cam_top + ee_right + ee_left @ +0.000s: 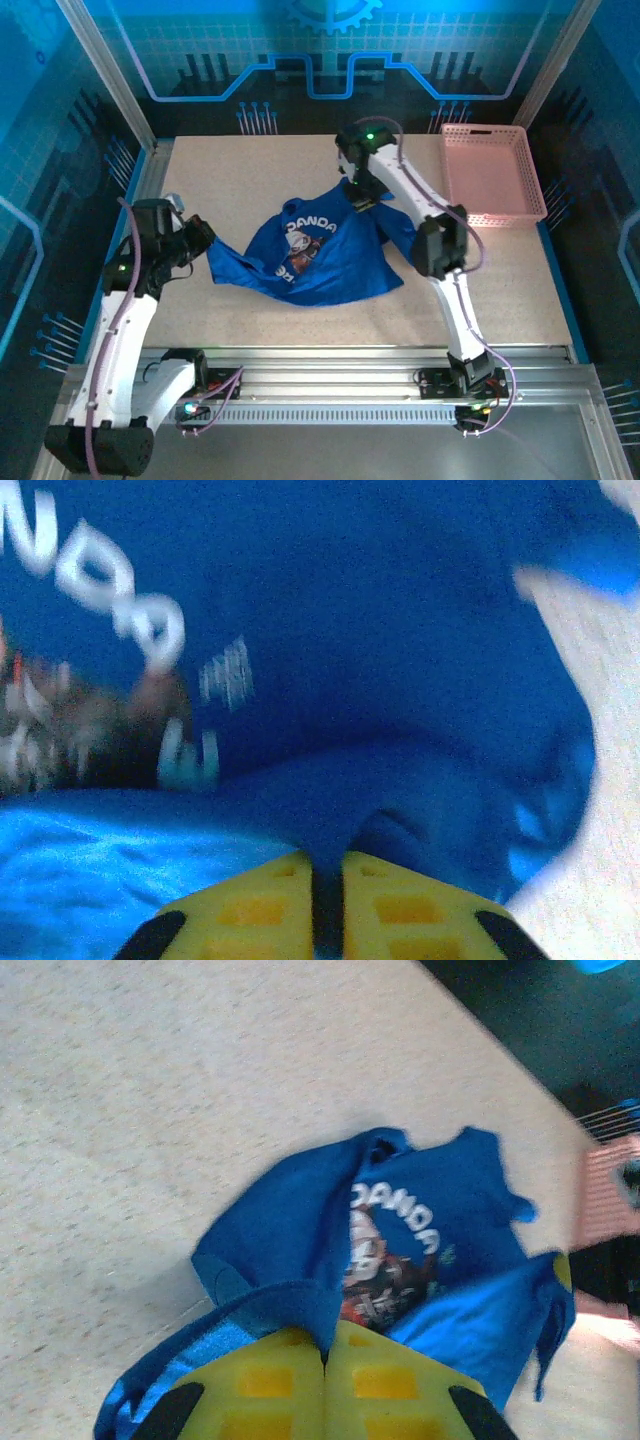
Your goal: Fold and stack the t-shirts
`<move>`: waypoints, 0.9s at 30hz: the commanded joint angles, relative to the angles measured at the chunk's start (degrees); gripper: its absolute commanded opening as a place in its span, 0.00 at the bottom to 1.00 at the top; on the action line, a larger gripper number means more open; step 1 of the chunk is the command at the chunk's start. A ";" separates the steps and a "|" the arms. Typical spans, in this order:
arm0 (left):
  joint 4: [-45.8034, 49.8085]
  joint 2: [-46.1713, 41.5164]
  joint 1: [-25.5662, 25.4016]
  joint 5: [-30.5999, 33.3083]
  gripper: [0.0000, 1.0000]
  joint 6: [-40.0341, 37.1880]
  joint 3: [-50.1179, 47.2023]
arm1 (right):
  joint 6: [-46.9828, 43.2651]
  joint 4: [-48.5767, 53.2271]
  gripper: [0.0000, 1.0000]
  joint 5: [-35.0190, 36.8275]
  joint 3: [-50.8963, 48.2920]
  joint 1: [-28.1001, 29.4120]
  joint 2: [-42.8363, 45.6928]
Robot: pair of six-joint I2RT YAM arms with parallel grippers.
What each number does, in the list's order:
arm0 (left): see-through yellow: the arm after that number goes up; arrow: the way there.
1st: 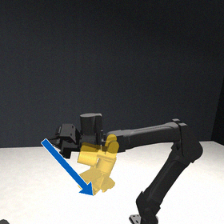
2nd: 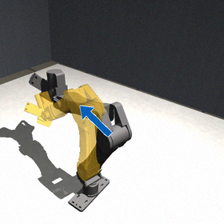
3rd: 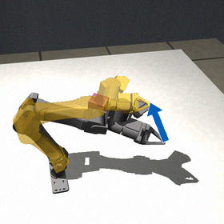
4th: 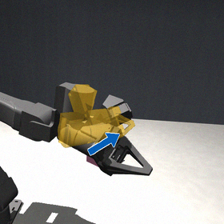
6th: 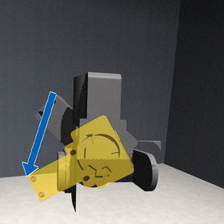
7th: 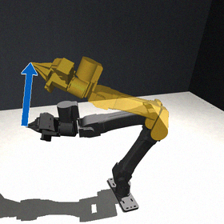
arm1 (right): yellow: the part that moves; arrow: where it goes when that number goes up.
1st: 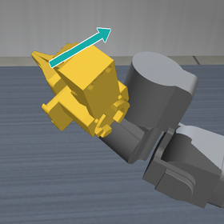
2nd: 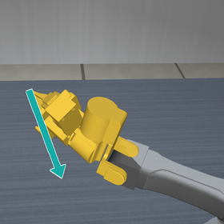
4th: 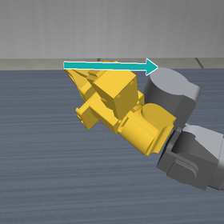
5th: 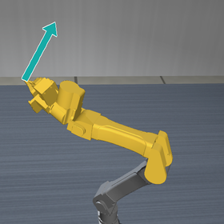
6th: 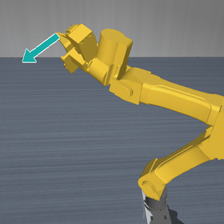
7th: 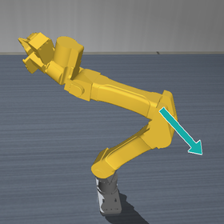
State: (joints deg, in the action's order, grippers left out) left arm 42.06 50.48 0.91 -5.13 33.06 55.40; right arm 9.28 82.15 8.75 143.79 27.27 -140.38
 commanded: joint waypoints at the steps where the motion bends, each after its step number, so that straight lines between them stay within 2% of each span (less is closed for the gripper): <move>1: -2.44 0.30 -0.20 4.46 0.00 -0.89 -2.91 | 5.39 5.01 0.33 -7.16 15.39 -1.21 -5.71; 2: -2.84 0.53 -0.18 4.60 0.00 -0.63 -3.54 | 6.38 5.08 0.42 -8.08 15.34 -1.35 -3.97; 4: -3.91 0.67 -0.21 4.13 0.00 -0.11 -4.62 | 5.41 2.40 0.49 -6.84 6.23 -0.74 4.48; 7: -5.03 0.76 -0.21 4.12 0.00 1.04 -6.61 | 6.18 -7.07 0.60 -9.04 -20.16 -2.25 25.14; 11: -5.97 1.06 -0.27 3.44 0.00 1.50 -7.96 | 11.67 -17.25 0.64 -22.45 -51.59 -11.34 47.99; 13: -6.39 1.46 -0.29 2.96 0.00 1.40 -8.66 | 11.03 -20.59 0.64 -26.11 -63.40 -14.49 54.66; 16: -7.13 2.39 -0.29 2.08 0.00 1.82 -9.83 | 10.19 -25.80 0.61 -30.00 -76.44 -17.33 58.78; 19: -7.47 3.57 -0.29 1.79 0.00 2.27 -10.87 | 10.86 -33.17 0.58 -32.37 -84.93 -18.84 58.07; 23: -7.01 4.98 -0.26 1.85 0.00 2.18 -11.33 | 12.14 -42.23 0.56 -34.18 -90.06 -19.33 53.85; 27: -6.82 4.85 -0.29 2.29 0.00 2.06 -12.23 | 12.66 -45.67 0.53 -33.33 -90.31 -19.40 48.79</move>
State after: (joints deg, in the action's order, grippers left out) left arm 35.66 55.55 0.91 -2.39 34.59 44.34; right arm 20.86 43.68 -22.26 53.04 8.56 -89.58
